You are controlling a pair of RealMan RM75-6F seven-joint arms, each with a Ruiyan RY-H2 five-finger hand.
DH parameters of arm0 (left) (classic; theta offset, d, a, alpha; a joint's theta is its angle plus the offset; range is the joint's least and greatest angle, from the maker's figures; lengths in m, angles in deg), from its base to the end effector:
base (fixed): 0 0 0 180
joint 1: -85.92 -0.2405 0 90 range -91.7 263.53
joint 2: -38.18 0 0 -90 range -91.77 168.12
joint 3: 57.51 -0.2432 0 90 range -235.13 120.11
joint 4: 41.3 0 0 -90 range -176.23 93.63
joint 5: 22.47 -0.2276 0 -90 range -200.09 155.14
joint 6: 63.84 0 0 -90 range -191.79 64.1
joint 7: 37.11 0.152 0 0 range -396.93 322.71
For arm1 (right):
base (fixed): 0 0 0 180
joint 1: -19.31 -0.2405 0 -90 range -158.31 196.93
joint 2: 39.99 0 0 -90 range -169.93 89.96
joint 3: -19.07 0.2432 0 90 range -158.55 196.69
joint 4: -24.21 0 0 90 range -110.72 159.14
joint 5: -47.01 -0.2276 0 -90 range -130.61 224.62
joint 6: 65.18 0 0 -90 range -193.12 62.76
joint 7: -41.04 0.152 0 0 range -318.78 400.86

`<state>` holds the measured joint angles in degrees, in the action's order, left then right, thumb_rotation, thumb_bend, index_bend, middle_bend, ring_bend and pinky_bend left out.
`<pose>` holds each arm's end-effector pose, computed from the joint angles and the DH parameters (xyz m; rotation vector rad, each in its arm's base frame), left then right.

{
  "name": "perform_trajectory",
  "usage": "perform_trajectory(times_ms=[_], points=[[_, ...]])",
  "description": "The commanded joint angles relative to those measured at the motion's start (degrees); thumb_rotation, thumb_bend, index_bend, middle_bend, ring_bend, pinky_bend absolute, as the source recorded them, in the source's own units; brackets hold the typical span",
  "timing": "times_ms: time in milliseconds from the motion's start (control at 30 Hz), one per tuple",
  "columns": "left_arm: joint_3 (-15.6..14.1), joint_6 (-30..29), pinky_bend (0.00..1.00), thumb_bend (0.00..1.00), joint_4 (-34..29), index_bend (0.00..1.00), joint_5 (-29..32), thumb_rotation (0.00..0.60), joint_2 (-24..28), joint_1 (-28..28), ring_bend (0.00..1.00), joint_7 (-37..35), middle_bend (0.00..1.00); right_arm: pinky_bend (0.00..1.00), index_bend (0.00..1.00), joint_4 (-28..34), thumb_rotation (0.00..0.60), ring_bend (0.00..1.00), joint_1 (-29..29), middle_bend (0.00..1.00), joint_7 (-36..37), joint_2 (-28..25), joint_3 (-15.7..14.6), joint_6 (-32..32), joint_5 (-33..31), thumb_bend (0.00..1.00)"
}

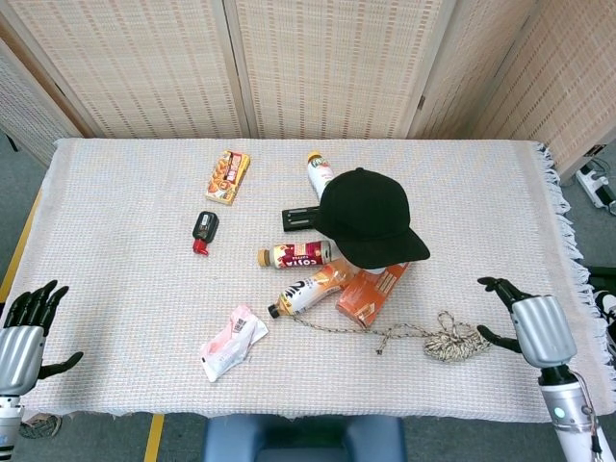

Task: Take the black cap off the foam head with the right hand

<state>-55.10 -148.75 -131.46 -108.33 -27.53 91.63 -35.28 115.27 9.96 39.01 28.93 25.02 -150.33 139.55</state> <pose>-0.3099 0.1928 0.1310 -1.4085 -0.8703 -0.8793 -0.2644 -0.2213 0.1156 1.4843 -0.7809 1.0794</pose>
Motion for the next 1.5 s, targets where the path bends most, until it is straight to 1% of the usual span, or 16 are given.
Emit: perform_trajectory(times_ms=[33,167,300,533,633,800,900,967,1000,1067,1167,1333,1500], points=[[-0.01,-0.05,0.11,0.08,0.04,0.12,-0.09,0.600,0.02,0.01,0.10,-0.10,0.07,1.00,0.29,0.55,0.600,0.82,-2.96,0.40,-1.03,1.06,2.37,1.92,-0.12,0.00],[-0.10,-0.05,0.11,0.08,-0.02,0.13,-0.16,0.600,0.14,-0.03,0.10,-0.16,0.07,1.00,0.28,2.25,0.600,0.83,-6.73,0.40,-1.84,2.02,5.54,4.48,-1.77,0.00],[-0.17,-0.08,0.11,0.08,-0.20,0.13,-0.02,0.600,0.32,-0.17,0.10,-0.04,0.07,1.00,0.27,3.14,0.600,0.83,-9.87,0.38,-3.39,2.59,7.88,6.99,-3.62,0.00],[-0.19,0.26,0.11,0.08,-0.68,0.14,0.25,0.600,0.53,-0.11,0.10,0.42,0.07,1.00,0.25,3.46,0.600,0.83,-14.59,0.34,-5.28,3.96,10.06,12.04,-7.53,0.00],[-0.17,0.32,0.11,0.08,-0.82,0.15,0.19,0.600,0.60,-0.03,0.10,0.46,0.07,1.00,0.26,2.63,0.600,0.83,-16.12,0.34,-5.44,5.17,10.50,13.23,-8.53,0.04],[-0.16,0.30,0.11,0.08,-0.95,0.16,0.30,0.600,0.82,-0.10,0.10,0.37,0.07,1.00,0.30,1.36,0.600,0.84,-17.64,0.34,-5.04,6.69,10.91,13.83,-9.30,0.17],[-0.17,0.30,0.11,0.08,-0.98,0.16,0.48,0.600,0.93,-0.19,0.10,0.29,0.07,1.00,0.35,0.96,0.600,0.85,-18.15,0.38,-4.84,7.18,10.91,14.10,-9.50,0.30],[-0.21,0.33,0.11,0.08,-0.99,0.16,0.67,0.600,1.03,-0.31,0.10,0.15,0.07,1.00,0.44,0.29,0.600,0.87,-18.74,0.44,-4.61,7.87,10.70,14.20,-9.53,0.45],[-0.22,0.37,0.11,0.08,-0.97,0.16,0.70,0.600,1.04,-0.32,0.10,0.04,0.07,1.00,0.47,-0.03,0.600,0.87,-18.85,0.46,-4.23,8.22,10.69,13.92,-9.48,0.49],[-0.21,0.39,0.11,0.08,-0.90,0.16,0.64,0.600,1.04,-0.29,0.10,-0.13,0.07,1.00,0.57,-0.78,0.600,0.90,-18.99,0.52,-3.69,8.72,10.62,13.35,-9.44,0.61],[-0.20,0.49,0.11,0.08,-0.81,0.16,0.49,0.600,0.99,-0.16,0.10,-0.27,0.07,1.00,0.65,-1.55,0.600,0.92,-19.21,0.58,-2.94,9.17,10.67,12.83,-9.71,0.71],[-0.19,0.51,0.11,0.08,-0.66,0.16,0.42,0.600,0.87,-0.11,0.10,-0.41,0.07,1.00,0.73,-2.72,0.600,0.93,-19.45,0.64,-2.01,10.04,11.22,11.16,-9.99,0.75],[-0.25,0.86,0.11,0.08,-0.63,0.16,0.57,0.600,0.90,-0.03,0.10,-0.42,0.07,1.00,0.75,-4.44,0.600,0.94,-20.27,0.65,-1.37,10.50,13.01,9.92,-11.21,0.77]])
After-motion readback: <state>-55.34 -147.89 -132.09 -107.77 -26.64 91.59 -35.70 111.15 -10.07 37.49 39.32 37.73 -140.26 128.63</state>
